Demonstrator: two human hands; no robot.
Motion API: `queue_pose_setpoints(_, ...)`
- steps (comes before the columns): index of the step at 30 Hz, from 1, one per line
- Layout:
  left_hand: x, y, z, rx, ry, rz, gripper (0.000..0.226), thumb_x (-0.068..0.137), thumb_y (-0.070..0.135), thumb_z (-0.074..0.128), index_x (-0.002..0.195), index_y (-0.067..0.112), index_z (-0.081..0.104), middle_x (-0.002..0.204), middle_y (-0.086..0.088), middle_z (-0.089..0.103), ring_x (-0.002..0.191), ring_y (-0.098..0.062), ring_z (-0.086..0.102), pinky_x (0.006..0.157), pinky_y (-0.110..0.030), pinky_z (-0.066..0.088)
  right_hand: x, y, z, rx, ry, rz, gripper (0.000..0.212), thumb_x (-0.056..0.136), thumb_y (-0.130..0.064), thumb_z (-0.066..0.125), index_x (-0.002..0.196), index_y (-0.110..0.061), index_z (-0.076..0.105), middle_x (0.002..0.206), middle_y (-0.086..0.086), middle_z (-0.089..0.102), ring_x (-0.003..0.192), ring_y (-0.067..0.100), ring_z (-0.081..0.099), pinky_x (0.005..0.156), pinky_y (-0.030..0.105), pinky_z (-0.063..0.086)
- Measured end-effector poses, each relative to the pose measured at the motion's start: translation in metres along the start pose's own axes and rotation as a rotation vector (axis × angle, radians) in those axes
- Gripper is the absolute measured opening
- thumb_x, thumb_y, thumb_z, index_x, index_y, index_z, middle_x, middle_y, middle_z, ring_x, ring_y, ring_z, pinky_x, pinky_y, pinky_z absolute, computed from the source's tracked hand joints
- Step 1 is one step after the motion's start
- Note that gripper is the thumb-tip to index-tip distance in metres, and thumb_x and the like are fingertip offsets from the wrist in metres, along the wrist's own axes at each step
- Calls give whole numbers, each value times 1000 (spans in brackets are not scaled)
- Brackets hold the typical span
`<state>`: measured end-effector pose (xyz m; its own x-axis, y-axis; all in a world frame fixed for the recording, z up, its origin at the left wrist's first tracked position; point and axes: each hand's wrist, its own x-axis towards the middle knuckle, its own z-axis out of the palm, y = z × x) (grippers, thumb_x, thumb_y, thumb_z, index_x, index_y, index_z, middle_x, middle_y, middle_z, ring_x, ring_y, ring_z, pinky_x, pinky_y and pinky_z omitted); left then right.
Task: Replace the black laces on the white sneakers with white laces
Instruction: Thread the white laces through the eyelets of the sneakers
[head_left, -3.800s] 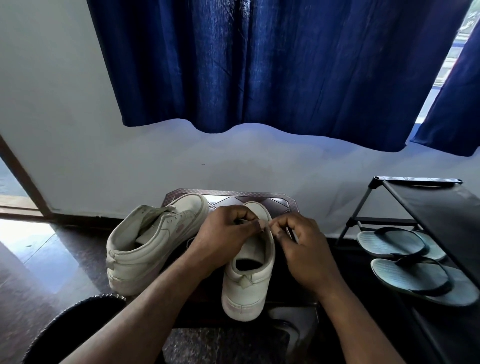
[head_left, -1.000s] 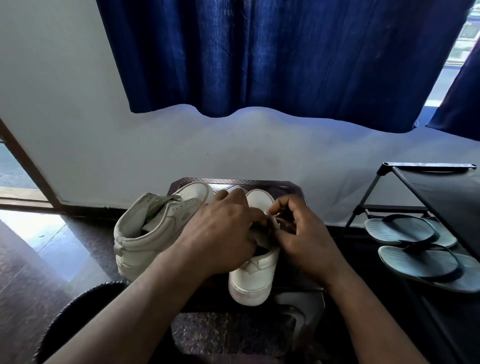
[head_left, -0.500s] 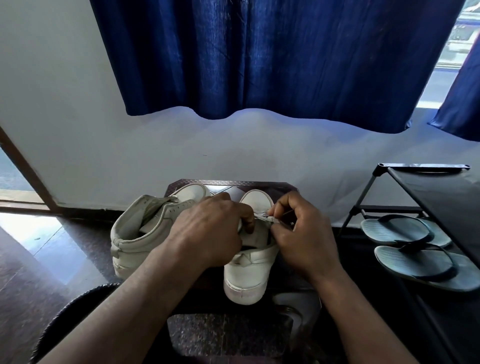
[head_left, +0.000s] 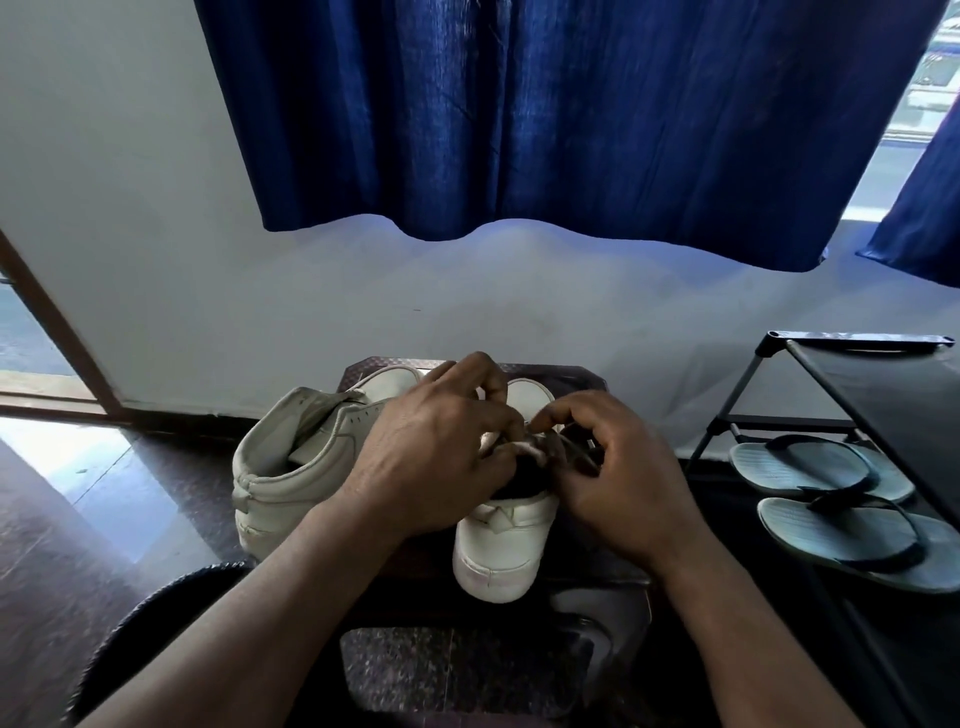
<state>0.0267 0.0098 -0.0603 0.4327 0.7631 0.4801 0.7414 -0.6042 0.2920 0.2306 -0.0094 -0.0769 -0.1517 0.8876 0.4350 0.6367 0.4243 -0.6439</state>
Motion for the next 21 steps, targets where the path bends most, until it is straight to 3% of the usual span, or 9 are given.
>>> queue_pose_setpoints(4,-1,-1,7,-150,8,-46,19,81,43,64,90,35,78,104,20,48,73,-7,61,61,-25,47,3,-6,7,-134,-18,4,29,70,-44,64,95,-30,70,105,-15,63,93,11,65,78,39,56)
queue_pose_setpoints(7,-1,0,9,-258,14,-113,14,80,34,71,94,35,75,101,18,54,70,-9,64,63,-25,50,9,-10,16,-246,23,-8,20,70,-36,71,87,-25,69,102,-12,60,87,16,63,72,39,54)
queue_pose_setpoints(10,1,-5,4,-375,-59,-262,42,78,20,84,107,38,60,98,11,60,64,-8,60,60,-19,43,10,-8,19,-279,97,-36,12,71,-21,70,83,-23,68,100,-10,64,85,20,65,68,41,55)
queue_pose_setpoints(17,3,-5,-7,-269,-244,-322,55,72,14,74,114,40,50,85,6,64,63,-6,52,60,-29,40,7,1,21,-201,219,130,16,77,-29,79,87,-25,67,75,-9,72,72,23,69,63,42,55)
queue_pose_setpoints(21,0,-3,-7,-237,-236,-310,53,70,20,75,111,42,51,85,8,65,67,-7,56,62,-32,47,8,-4,24,-255,221,153,17,75,-30,78,84,-25,64,70,-9,68,69,25,66,62,39,54)
